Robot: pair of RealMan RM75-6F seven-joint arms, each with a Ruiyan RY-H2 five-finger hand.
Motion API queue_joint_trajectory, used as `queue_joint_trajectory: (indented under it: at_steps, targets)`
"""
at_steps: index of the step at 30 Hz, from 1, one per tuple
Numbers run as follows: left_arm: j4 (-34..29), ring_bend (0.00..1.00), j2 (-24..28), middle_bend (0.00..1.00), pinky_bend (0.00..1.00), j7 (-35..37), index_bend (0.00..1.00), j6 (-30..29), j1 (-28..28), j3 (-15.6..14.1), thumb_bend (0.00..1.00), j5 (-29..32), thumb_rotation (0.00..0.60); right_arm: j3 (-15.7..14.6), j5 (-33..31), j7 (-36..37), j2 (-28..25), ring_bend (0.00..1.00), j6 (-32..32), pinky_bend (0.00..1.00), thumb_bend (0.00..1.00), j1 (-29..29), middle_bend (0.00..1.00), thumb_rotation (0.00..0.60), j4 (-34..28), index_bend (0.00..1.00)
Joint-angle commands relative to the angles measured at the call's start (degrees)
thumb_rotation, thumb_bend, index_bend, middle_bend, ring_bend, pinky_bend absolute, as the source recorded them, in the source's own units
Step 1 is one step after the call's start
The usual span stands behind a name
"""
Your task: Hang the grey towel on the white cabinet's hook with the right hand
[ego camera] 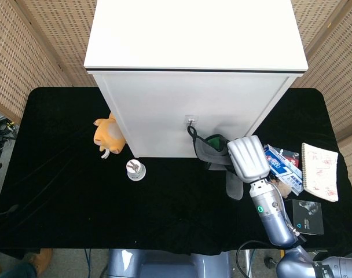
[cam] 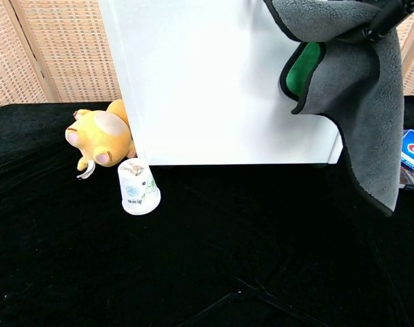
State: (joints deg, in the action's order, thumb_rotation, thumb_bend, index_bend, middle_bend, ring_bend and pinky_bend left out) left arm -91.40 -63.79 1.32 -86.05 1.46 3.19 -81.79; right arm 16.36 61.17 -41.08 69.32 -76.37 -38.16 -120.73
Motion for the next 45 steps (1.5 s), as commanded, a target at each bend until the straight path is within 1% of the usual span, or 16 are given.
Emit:
queue_joint_trajectory:
  at_steps: [1, 12, 14, 15, 16, 19, 22, 28, 32, 35, 38, 41, 42, 43, 44, 45]
  targets:
    - [-0.02, 0.0, -0.01, 0.0, 0.0, -0.06, 0.0, -0.01, -0.01, 0.01, 0.0, 0.04, 0.6, -0.11, -0.49, -0.63, -0.03, 0.98, 0.03, 1.0, 0.68, -0.24, 1.0, 0.6, 0.07, 0.83]
    - [0.05, 0.0, -0.14, 0.0, 0.0, -0.29, 0.0, 0.15, 0.06, 0.08, 0.0, 0.23, 0.6, -0.36, -4.28, -4.18, -1.06, 0.98, 0.39, 1.0, 0.67, -1.33, 1.0, 0.6, -0.31, 0.83]
    - [0.05, 0.0, -0.12, 0.0, 0.0, -0.33, 0.0, 0.23, 0.09, 0.09, 0.0, 0.27, 0.6, -0.56, -4.42, -4.07, -1.06, 0.98, 0.34, 1.0, 0.63, -1.33, 1.0, 0.6, -0.36, 0.79]
    - [0.05, 0.0, -0.12, 0.0, 0.0, -0.35, 0.0, 0.24, 0.09, 0.07, 0.0, 0.25, 0.6, -0.71, -4.29, -3.75, -1.01, 0.98, 0.3, 1.0, 0.54, -1.28, 1.0, 0.6, -0.35, 0.73]
    - [0.04, 0.0, -0.11, 0.0, 0.0, -0.35, 0.0, 0.18, 0.06, 0.06, 0.0, 0.23, 0.6, -1.01, -3.65, -2.85, -1.05, 0.98, 0.45, 1.0, 0.42, -1.04, 1.0, 0.6, -0.62, 0.66]
    - [0.02, 0.0, -0.09, 0.0, 0.0, -0.31, 0.0, 0.15, 0.04, 0.07, 0.0, 0.22, 0.6, -1.82, -1.73, -1.64, -1.56, 0.98, 0.62, 1.0, 0.12, -0.56, 1.0, 0.6, -0.59, 0.52]
    - [0.01, 0.0, -0.05, 0.0, 0.0, -0.25, 0.0, 0.16, 0.04, 0.04, 0.0, 0.17, 0.6, -2.44, -0.01, -0.65, -2.11, 0.98, 0.61, 1.0, 0.01, -0.06, 1.0, 0.6, -0.65, 0.45]
    - [0.01, 0.0, 0.06, 0.0, 0.0, 0.1, 0.0, -0.03, -0.07, -0.02, 0.0, -0.02, 0.6, -4.66, 6.13, 3.86, -4.18, 0.98, -0.34, 1.0, 0.0, 2.63, 0.99, 0.6, -0.09, 0.4]
    - [-0.17, 0.0, 0.28, 0.0, 0.0, 0.61, 0.0, -0.67, -0.37, -0.13, 0.0, -0.52, 0.6, -9.14, 15.41, 12.47, -6.13, 0.97, -2.83, 1.0, 0.0, 7.58, 0.98, 0.6, 4.29, 0.4]
    - [-0.31, 0.0, 0.39, 0.0, 0.0, 0.73, 0.0, -1.21, -0.59, -0.23, 0.0, -0.93, 0.6, -12.03, 22.32, 19.79, -7.09, 0.93, -5.4, 0.97, 0.0, 10.89, 0.93, 0.6, 9.95, 0.4]
    - [-0.43, 0.0, 0.45, 0.0, 0.0, 0.76, 0.0, -1.91, -0.89, -0.31, 0.0, -1.36, 0.6, -14.65, 29.33, 27.39, -6.07, 0.86, -10.87, 0.89, 0.0, 14.87, 0.85, 0.6, 19.78, 0.33]
    - [-0.5, 0.0, 0.44, 0.0, 0.0, 0.64, 0.0, -2.29, -1.05, -0.41, 0.0, -1.68, 0.6, -15.84, 31.95, 31.3, -4.25, 0.7, -14.31, 0.72, 0.0, 17.36, 0.67, 0.6, 26.69, 0.2]
    - [-0.53, 0.0, 0.43, 0.0, 0.0, 0.56, 0.0, -2.43, -1.11, -0.46, 0.0, -1.82, 0.6, -16.35, 32.29, 32.49, -3.79, 0.58, -14.97, 0.6, 0.0, 18.24, 0.56, 0.6, 28.68, 0.16]
    - [-0.58, 0.0, 0.41, 0.0, 0.0, 0.46, 0.0, -2.72, -1.22, -0.55, 0.0, -2.08, 0.6, -17.38, 31.56, 33.46, -3.61, 0.43, -15.17, 0.46, 0.0, 19.75, 0.42, 0.6, 30.71, 0.12]
    - [-0.61, 0.0, 0.35, 0.0, 0.0, 0.34, 0.0, -3.03, -1.37, -0.64, 0.0, -2.32, 0.6, -18.04, 31.19, 34.2, -3.47, 0.32, -15.31, 0.37, 0.0, 20.92, 0.33, 0.6, 32.33, 0.09]
    - [-0.59, 0.0, 0.29, 0.0, 0.0, 0.19, 0.0, -3.29, -1.48, -0.65, 0.0, -2.41, 0.6, -18.38, 30.76, 34.52, -3.39, 0.18, -15.27, 0.24, 0.0, 21.68, 0.2, 0.6, 33.07, 0.05]
